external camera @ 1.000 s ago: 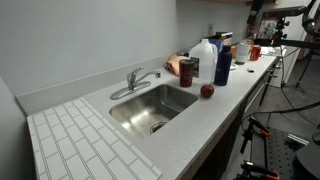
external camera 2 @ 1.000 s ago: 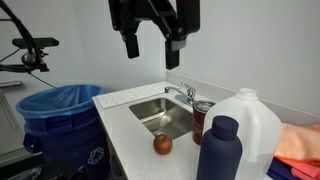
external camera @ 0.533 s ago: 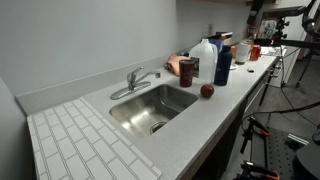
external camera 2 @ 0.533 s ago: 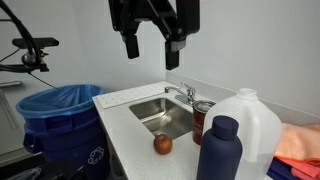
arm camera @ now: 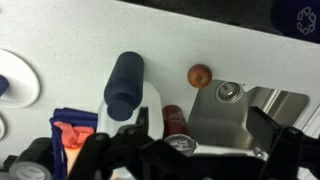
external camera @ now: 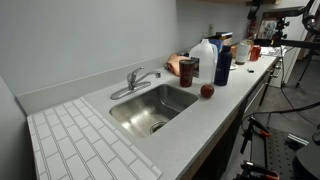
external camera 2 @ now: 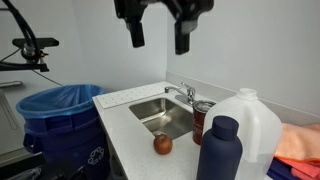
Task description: Open the tap faucet and move the nozzle the right
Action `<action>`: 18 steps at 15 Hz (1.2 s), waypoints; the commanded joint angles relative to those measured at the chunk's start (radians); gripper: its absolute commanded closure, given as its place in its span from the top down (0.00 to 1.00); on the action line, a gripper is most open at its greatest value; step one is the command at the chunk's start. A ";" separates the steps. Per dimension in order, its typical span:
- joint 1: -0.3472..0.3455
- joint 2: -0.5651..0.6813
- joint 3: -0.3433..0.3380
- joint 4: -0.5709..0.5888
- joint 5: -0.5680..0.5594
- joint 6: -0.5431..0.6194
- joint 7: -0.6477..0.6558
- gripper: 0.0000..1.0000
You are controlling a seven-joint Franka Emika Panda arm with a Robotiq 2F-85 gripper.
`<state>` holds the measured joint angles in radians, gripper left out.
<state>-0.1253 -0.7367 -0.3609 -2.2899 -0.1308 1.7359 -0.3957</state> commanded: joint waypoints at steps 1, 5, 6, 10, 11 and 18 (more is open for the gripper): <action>-0.007 0.012 0.003 0.035 0.005 -0.011 -0.006 1.00; -0.007 0.012 0.007 0.005 0.005 -0.009 -0.004 1.00; -0.007 0.012 0.007 0.003 0.005 -0.009 -0.004 1.00; -0.007 0.012 0.007 0.003 0.005 -0.009 -0.004 1.00; 0.000 0.047 -0.006 0.040 0.006 -0.024 -0.020 1.00; 0.105 0.205 0.089 0.131 0.120 0.024 0.001 1.00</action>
<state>-0.0677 -0.6238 -0.3114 -2.2357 -0.0716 1.7529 -0.3946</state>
